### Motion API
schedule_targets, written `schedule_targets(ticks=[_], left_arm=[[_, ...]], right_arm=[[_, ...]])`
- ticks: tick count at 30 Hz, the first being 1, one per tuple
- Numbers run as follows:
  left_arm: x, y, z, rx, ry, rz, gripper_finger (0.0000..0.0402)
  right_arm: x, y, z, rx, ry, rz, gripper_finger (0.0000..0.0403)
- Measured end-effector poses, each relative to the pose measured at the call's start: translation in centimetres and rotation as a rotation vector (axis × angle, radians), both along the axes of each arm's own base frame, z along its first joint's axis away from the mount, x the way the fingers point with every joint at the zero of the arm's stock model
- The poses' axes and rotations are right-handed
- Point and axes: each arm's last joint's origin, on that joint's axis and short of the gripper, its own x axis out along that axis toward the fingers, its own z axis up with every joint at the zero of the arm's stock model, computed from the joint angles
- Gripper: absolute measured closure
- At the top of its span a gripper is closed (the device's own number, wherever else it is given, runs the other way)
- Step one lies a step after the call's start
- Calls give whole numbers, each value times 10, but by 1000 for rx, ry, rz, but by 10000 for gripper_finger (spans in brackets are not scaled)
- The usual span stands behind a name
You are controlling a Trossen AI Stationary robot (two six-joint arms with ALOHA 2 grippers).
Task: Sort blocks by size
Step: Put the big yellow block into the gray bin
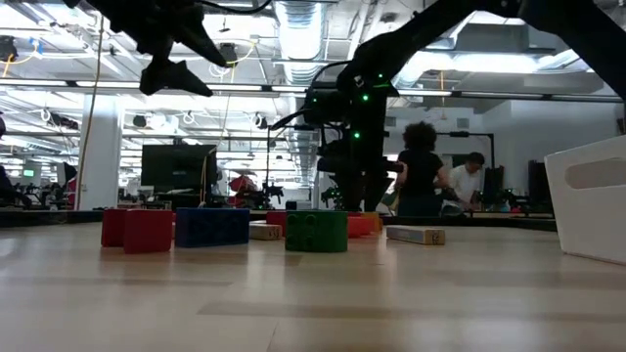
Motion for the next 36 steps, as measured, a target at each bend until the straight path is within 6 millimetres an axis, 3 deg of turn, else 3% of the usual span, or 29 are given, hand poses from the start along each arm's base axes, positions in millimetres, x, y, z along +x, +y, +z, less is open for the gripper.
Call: schedule_targets(ticks=[4,11,15,19,23,31,36], left_arm=[[-5,0,2,22,3,30,136],[-7,1,4,45,-14,65,136],[-7,3,4,47,-15,76,136],[-7,3,4,46,-16,78,136],[-7,3,4,46,-15,77,136],[-7,5,5,147,12,60,136],[-7,8,5,205,32,29,136]], right_arm=[[3,10,0,-14,19,59,170],[0,20,-1,-47,118,212,267],[-4,20,2,-41,144,247,268],[-8,21,18,-45,116,264,282],[-19,25,59,-87,38,307,302],[-53,48,129,-72,-116,295,383],[-70,71,159,-35,-222,257,379]])
